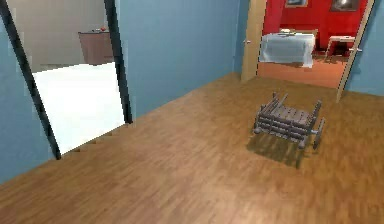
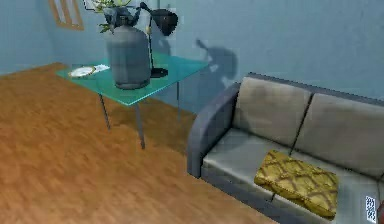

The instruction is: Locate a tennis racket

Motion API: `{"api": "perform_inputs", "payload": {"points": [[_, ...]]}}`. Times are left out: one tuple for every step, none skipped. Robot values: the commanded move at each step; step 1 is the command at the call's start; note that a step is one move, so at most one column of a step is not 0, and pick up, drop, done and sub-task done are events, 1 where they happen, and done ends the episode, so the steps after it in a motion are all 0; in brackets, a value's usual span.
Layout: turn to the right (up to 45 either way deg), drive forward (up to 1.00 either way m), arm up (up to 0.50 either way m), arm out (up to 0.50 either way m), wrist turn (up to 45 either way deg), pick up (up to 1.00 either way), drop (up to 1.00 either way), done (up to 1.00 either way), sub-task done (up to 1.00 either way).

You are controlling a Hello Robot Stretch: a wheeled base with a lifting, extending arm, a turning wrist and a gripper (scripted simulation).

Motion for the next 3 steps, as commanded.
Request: {"api": "perform_inputs", "payload": {"points": [[0.0, 1.00, 0.00, 0.00, 0.0, 0.00, 0.00, 0.00, 0.00], [0.0, 1.00, 0.00, 0.00, 0.0, 0.00, 0.00, 0.00, 0.00], [6.0, 0.00, 0.00, 0.00, 0.0, 0.00, 0.00, 0.00, 0.00]]}}
